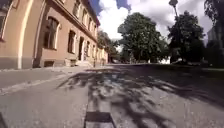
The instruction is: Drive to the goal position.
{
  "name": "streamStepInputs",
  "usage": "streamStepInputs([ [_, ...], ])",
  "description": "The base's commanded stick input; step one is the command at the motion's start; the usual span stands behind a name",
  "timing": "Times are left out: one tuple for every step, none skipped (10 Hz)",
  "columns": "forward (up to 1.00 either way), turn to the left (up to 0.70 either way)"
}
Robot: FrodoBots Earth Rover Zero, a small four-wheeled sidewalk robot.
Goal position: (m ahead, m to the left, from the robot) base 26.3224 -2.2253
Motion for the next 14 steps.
streamStepInputs([
  [1.00, 0.00],
  [1.00, 0.00],
  [1.00, 0.00],
  [1.00, 0.00],
  [1.00, 0.00],
  [1.00, 0.00],
  [1.00, 0.00],
  [1.00, 0.00],
  [1.00, -0.21],
  [1.00, -0.40],
  [1.00, -0.40],
  [1.00, -0.40],
  [1.00, -0.37],
  [1.00, -0.04],
])
